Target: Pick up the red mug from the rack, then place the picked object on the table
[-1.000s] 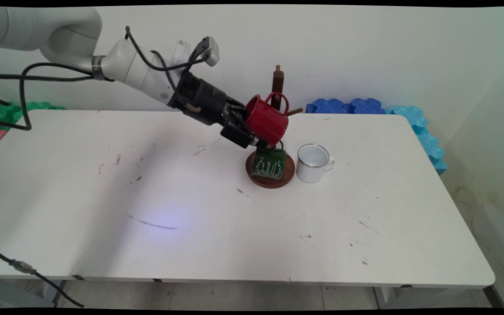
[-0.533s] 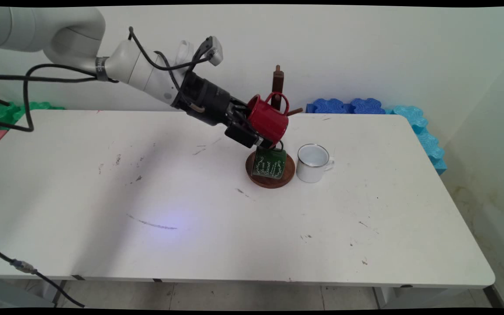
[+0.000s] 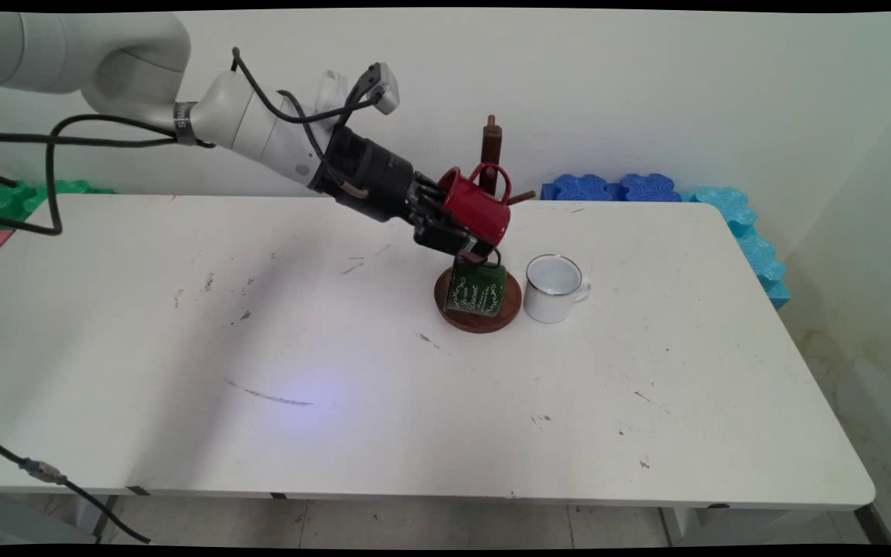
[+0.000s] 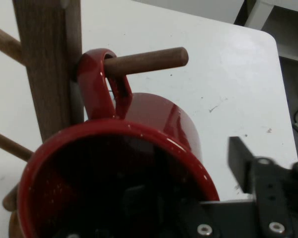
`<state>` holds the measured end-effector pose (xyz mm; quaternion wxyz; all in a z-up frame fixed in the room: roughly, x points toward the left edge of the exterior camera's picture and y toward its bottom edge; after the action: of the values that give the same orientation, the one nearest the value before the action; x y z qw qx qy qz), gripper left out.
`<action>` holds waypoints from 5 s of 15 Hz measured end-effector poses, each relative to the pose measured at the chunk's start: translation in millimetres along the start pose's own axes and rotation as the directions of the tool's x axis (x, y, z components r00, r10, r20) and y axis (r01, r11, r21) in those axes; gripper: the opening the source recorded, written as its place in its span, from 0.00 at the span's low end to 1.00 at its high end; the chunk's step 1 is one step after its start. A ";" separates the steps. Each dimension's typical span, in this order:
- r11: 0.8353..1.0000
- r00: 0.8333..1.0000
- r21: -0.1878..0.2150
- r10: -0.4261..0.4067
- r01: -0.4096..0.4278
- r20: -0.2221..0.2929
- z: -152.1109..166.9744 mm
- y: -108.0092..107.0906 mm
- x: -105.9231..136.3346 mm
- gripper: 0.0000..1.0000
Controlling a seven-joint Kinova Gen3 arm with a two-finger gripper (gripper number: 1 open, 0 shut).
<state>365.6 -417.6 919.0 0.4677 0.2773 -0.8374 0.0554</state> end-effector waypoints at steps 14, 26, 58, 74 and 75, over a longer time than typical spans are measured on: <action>1.000 1.000 0.000 0.001 -0.001 -0.011 4.7 5.6 -3.1 0.00; 1.000 0.999 -0.024 0.016 -0.017 -0.034 -6.7 13.8 8.8 0.00; 0.974 0.971 -0.070 0.221 -0.216 0.087 -108.5 18.2 -35.1 0.00; 0.930 0.899 -0.027 0.362 -0.367 0.248 -122.5 -4.4 -53.4 0.00; 0.927 0.893 -0.024 0.368 -0.375 0.260 -121.3 -5.8 -56.6 0.00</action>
<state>483.0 -356.4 939.4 0.3310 0.1234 -0.9280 0.1182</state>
